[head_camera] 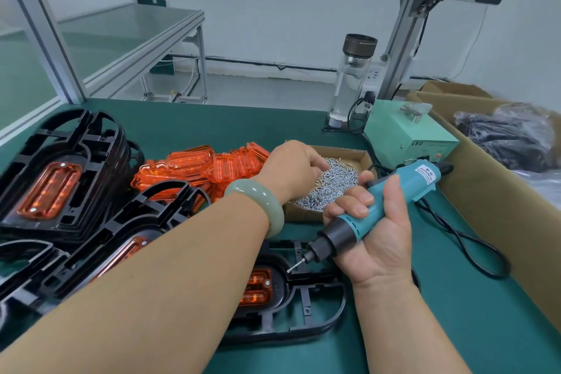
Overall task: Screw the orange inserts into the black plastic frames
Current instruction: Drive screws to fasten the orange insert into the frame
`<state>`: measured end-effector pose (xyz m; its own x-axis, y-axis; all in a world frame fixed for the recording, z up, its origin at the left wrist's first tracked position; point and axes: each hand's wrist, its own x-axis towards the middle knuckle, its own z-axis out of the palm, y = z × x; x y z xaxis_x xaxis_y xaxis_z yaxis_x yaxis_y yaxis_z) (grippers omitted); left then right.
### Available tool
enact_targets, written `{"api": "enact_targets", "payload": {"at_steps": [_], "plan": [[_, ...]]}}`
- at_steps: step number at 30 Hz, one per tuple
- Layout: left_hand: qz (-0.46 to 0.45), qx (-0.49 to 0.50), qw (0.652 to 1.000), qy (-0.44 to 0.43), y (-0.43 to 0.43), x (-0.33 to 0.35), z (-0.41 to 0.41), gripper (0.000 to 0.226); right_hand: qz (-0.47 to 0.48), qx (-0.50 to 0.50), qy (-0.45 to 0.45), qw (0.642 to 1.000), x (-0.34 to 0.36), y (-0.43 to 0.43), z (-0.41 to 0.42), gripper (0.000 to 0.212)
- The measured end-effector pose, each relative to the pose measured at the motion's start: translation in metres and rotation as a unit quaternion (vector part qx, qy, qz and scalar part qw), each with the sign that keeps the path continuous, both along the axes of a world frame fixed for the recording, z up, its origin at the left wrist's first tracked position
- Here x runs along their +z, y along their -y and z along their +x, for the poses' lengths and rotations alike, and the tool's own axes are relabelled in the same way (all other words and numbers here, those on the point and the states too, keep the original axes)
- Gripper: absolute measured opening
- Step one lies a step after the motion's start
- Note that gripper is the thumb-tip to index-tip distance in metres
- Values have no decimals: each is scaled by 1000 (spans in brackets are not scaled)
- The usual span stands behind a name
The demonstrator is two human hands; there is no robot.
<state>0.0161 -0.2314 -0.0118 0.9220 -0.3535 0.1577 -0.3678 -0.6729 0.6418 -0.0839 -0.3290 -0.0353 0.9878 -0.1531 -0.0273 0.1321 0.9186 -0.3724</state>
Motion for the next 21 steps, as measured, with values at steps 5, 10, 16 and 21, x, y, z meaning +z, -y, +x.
{"api": "enact_targets", "payload": {"at_steps": [5, 10, 16, 21], "plan": [[-164, 75, 983, -38, -9, 7, -10, 17, -5, -5, -1, 1000, 0, 1, 0, 27], [-389, 139, 902, -129, -24, 19, -43, 26, 0, -17, -3, 1000, 1, 1, -1, 26], [-495, 140, 841, -169, -69, 14, -107, 26, 14, -49, 4, 999, 4, -1, -7, 24], [-537, 131, 804, -217, -93, 3, -155, 14, 1, -95, 4, 995, 16, -9, -16, 21]]}}
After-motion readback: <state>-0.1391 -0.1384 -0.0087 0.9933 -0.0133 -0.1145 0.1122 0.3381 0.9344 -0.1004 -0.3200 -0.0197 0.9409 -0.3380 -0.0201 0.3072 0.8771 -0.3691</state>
